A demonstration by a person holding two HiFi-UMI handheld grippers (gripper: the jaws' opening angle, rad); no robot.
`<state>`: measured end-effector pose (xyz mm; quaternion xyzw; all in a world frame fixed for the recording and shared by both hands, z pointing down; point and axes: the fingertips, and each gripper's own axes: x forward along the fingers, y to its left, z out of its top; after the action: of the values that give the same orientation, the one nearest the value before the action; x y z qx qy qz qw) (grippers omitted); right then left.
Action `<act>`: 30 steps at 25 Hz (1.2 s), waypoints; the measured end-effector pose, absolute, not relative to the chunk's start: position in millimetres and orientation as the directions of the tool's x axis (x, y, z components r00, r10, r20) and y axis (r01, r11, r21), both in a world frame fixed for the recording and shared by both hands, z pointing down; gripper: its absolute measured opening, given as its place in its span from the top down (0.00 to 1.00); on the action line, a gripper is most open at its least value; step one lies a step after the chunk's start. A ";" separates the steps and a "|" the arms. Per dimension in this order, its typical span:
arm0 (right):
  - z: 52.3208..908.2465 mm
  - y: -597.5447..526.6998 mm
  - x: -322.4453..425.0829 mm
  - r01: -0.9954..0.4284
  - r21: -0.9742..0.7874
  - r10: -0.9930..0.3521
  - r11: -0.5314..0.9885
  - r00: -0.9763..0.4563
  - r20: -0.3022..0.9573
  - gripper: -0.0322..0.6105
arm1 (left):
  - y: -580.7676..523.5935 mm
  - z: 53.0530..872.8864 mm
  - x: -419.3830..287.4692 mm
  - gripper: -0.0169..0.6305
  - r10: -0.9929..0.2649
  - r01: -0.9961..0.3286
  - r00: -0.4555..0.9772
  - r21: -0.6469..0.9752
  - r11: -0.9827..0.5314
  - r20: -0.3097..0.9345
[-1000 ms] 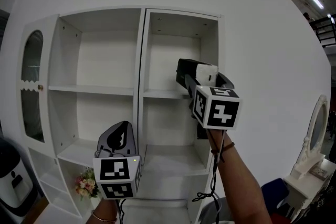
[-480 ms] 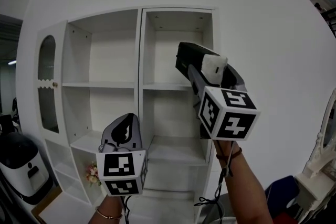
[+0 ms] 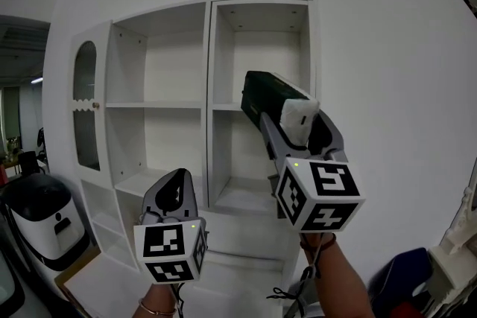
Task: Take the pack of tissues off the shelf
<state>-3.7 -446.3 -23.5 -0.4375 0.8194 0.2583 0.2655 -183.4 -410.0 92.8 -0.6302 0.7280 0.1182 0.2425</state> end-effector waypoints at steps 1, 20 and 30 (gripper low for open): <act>-15.6 -446.2 -5.3 -0.848 0.190 -0.580 0.495 -0.485 -0.655 0.42 | -410.1 100.9 -184.0 0.95 -0.866 -0.975 -0.095 -0.128 0.180 -0.491; 148.6 -428.4 -43.1 -0.735 0.223 -0.533 0.640 -0.634 -0.561 0.42 | -405.9 231.9 -205.0 0.95 -0.923 -0.976 -0.173 -0.067 0.208 -0.344; 274.3 -453.7 -66.7 -0.699 0.157 -0.595 0.697 -0.687 -0.418 0.42 | -413.3 328.5 -228.4 0.95 -0.949 -0.974 -0.212 -0.027 0.224 -0.234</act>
<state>-66.7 -453.7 274.3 -0.3574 0.9054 0.1538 0.1699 -228.4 -413.3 328.5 -0.6196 0.7759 0.0629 0.1006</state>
